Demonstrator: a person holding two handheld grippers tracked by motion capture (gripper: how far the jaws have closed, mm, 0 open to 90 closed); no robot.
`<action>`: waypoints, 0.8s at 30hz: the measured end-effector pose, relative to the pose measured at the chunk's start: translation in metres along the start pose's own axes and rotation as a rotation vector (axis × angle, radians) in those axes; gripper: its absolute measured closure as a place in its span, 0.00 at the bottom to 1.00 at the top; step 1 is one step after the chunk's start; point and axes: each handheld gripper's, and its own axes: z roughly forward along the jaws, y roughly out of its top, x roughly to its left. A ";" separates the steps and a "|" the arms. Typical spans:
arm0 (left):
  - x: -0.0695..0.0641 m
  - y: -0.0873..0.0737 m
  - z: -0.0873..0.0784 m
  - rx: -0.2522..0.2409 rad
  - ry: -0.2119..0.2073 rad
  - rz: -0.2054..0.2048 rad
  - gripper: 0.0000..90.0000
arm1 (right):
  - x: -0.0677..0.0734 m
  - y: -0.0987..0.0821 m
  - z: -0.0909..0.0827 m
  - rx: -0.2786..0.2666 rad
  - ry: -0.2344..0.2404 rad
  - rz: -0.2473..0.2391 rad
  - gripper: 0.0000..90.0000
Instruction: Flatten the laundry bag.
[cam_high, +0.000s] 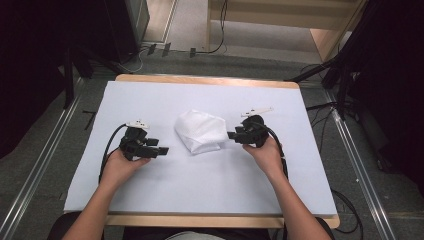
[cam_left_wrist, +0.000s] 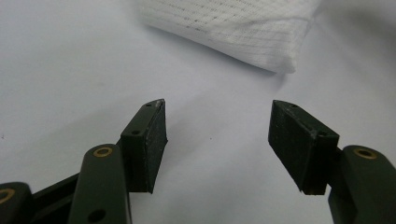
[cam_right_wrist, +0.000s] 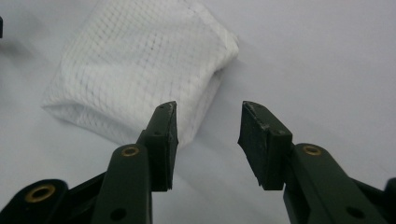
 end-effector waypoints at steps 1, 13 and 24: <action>0.000 0.000 0.000 0.001 -0.001 0.000 0.42 | 0.000 0.000 0.000 0.000 0.000 0.000 0.62; 0.001 -0.002 0.000 0.014 0.007 0.003 0.42 | -0.006 0.025 0.022 -0.003 -0.007 0.015 0.57; 0.002 -0.005 -0.001 0.014 0.015 -0.001 0.42 | -0.010 0.017 0.056 0.060 0.037 0.051 0.59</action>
